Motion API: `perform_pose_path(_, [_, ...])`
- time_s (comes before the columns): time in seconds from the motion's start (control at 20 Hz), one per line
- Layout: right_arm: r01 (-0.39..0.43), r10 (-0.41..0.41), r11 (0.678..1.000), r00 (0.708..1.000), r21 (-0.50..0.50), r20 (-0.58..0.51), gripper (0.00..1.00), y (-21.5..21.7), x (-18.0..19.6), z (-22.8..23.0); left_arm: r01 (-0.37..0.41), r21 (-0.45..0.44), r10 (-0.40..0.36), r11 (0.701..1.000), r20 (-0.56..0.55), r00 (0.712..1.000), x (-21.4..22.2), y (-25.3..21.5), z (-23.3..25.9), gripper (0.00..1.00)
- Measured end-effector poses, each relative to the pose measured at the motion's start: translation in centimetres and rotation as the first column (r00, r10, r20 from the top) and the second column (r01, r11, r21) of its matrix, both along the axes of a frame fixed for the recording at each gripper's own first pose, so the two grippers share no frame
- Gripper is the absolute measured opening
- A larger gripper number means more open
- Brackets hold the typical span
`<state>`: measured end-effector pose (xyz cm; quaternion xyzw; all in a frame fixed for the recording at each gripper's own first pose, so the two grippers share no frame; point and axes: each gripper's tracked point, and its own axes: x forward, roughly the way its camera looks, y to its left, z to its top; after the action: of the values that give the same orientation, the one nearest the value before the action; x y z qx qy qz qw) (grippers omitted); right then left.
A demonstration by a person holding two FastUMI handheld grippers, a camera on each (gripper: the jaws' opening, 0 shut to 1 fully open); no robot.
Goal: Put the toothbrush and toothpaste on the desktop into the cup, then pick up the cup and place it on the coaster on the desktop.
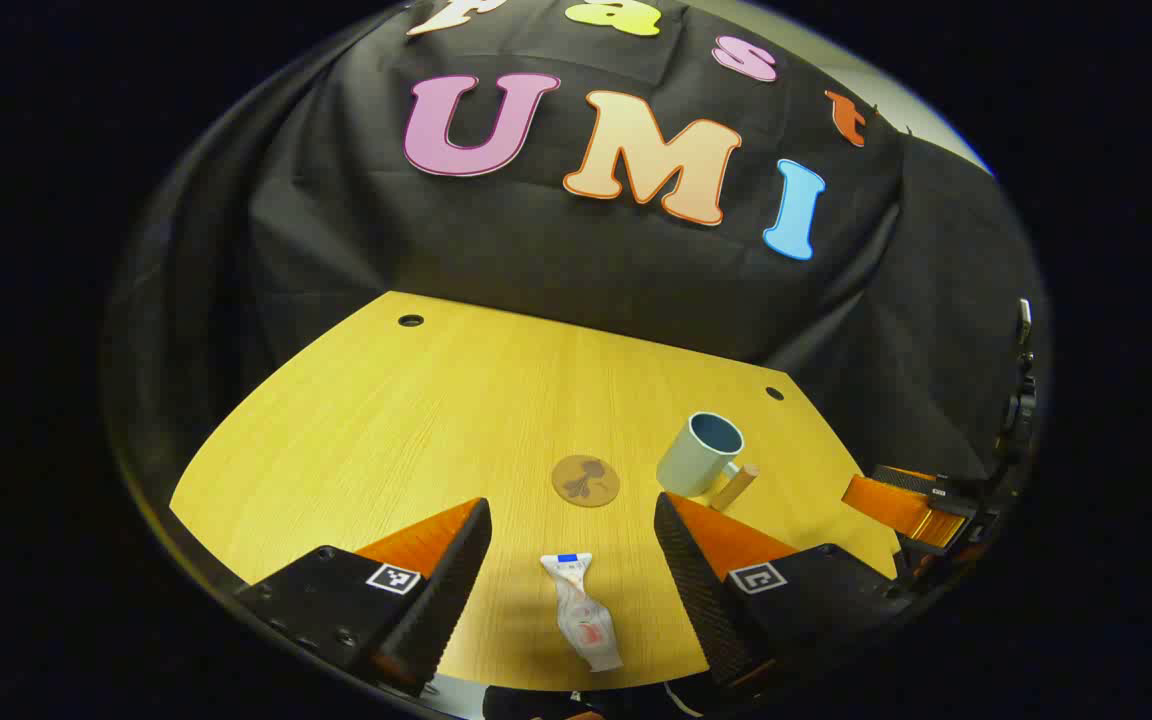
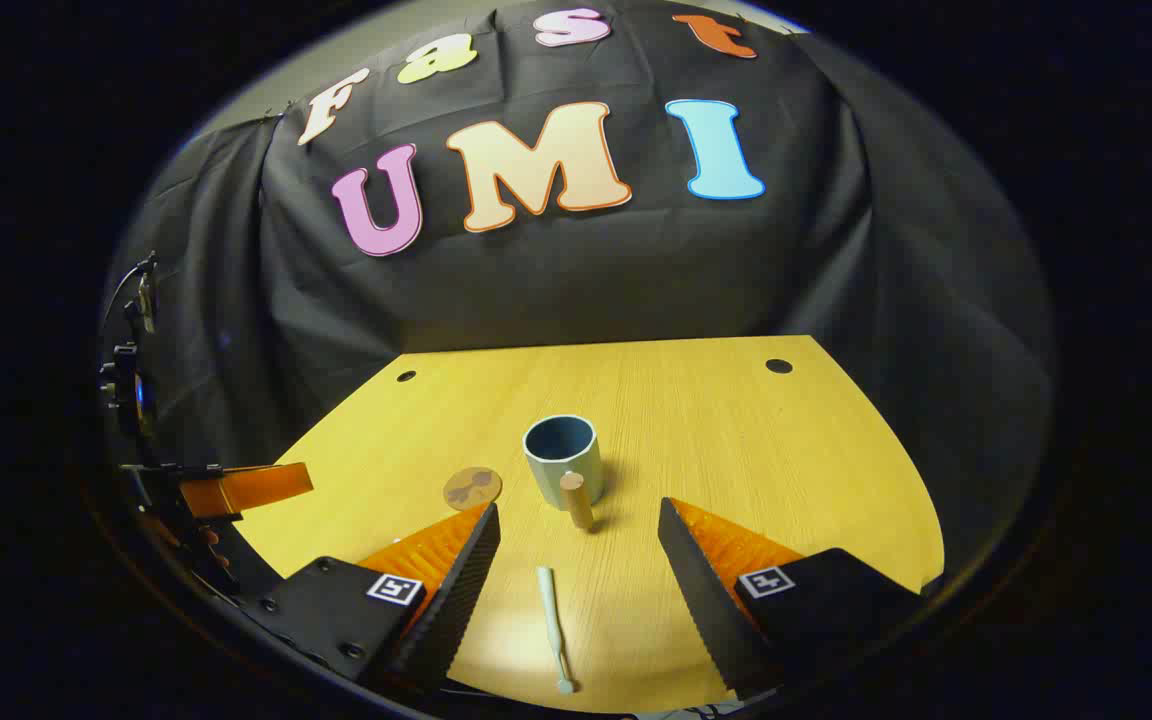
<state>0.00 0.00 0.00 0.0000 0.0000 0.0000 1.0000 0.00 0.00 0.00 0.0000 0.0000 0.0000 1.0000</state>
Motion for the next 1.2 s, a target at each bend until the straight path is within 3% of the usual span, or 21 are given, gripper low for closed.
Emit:
perform_pose_path(0.6, [-0.001, -0.002, 1.000, 0.992, -0.027, -0.130, 0.98, -1.4, 0.9, -2.5, -0.106, -0.064, 0.102, 0.992, -0.065, 0.993, -0.2, 1.8, -2.4, 0.96])
perform_pose_path(1.2, [-0.088, 0.056, 0.990, 0.963, -0.112, -0.263, 0.95, 1.9, 3.5, -5.6, -0.141, -0.100, 0.130, 0.985, -0.109, 0.986, -1.4, 2.7, -4.9, 0.95])
